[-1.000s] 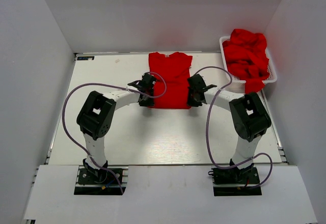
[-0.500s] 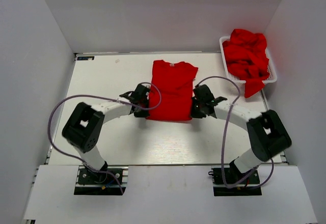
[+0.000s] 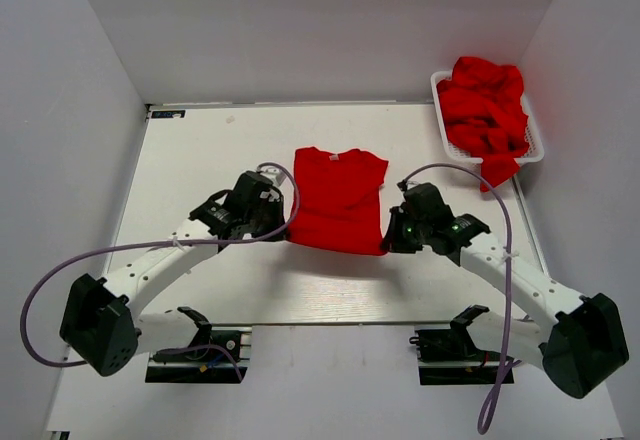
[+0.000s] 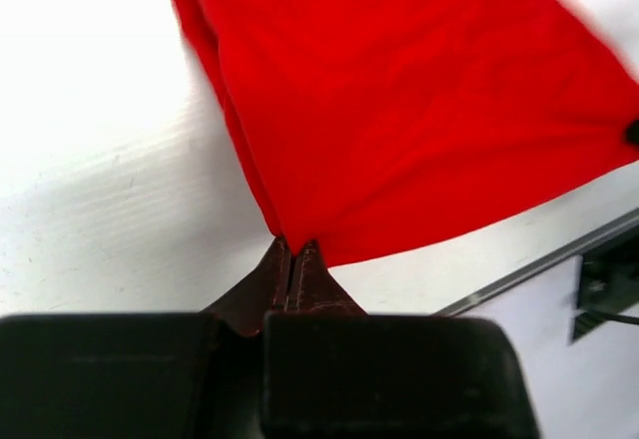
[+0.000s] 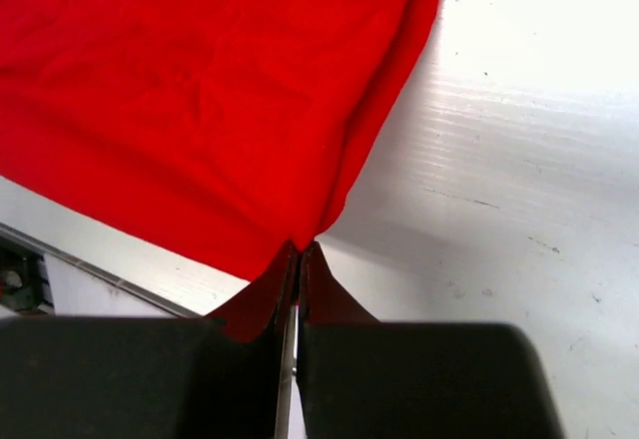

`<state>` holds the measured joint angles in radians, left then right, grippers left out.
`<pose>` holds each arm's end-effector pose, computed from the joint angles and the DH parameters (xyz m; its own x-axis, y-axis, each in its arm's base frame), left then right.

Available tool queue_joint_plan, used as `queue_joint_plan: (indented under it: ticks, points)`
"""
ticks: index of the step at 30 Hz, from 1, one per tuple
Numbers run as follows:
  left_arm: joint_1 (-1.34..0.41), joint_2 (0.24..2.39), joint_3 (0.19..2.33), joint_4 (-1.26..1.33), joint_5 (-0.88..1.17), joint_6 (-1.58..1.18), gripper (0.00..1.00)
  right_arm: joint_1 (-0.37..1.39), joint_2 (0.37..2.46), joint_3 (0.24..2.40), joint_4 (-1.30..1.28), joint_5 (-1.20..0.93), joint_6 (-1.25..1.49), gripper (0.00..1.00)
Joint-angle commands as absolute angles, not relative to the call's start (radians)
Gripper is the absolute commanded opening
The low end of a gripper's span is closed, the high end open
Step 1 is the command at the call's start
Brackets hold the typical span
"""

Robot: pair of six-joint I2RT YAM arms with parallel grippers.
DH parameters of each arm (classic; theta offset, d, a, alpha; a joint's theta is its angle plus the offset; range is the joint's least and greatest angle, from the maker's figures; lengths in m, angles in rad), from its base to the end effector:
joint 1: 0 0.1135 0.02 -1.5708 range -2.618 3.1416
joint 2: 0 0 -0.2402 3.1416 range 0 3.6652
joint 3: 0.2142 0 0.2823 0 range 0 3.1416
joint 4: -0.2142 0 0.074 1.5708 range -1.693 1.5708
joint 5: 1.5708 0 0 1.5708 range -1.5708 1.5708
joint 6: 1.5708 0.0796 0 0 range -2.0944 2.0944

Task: Fold and stack the t-shirts
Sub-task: Fold the long partially folded tshirt into a neat square

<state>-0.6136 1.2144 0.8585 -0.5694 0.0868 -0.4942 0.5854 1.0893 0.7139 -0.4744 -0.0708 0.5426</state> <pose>0.2477 -0.1829 0.1763 -0.8673 0.0328 -0.4968 0.2328 0.9088 -0.3463 0.2375 0.1642 0.1659 -0.8408 0.0606 -0.5379 -0.1820 0.9042 0.3864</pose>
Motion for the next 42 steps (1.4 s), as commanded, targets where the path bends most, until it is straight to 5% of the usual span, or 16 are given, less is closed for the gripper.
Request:
queue_joint_plan:
  ticks: [1, 15, 34, 42]
  points:
    - [-0.612, 1.201, 0.960, -0.630, 0.055, -0.515, 0.00, 0.578, 1.069, 0.797, -0.543, -0.020, 0.514, 0.00]
    - [-0.566, 1.547, 1.434, -0.698, -0.219, -0.529, 0.00, 0.523, 1.291, 1.116, -0.509, 0.259, 0.459, 0.00]
    - [-0.439, 1.948, 1.808, -0.634, -0.230, -0.425, 0.00, 0.356, 1.709, 1.485, -0.420, 0.097, 0.419, 0.00]
    - [-0.419, 2.017, 1.766, -0.434, -0.147, -0.338, 0.00, 0.316, 1.833, 1.546, -0.379, 0.048, 0.442, 0.00]
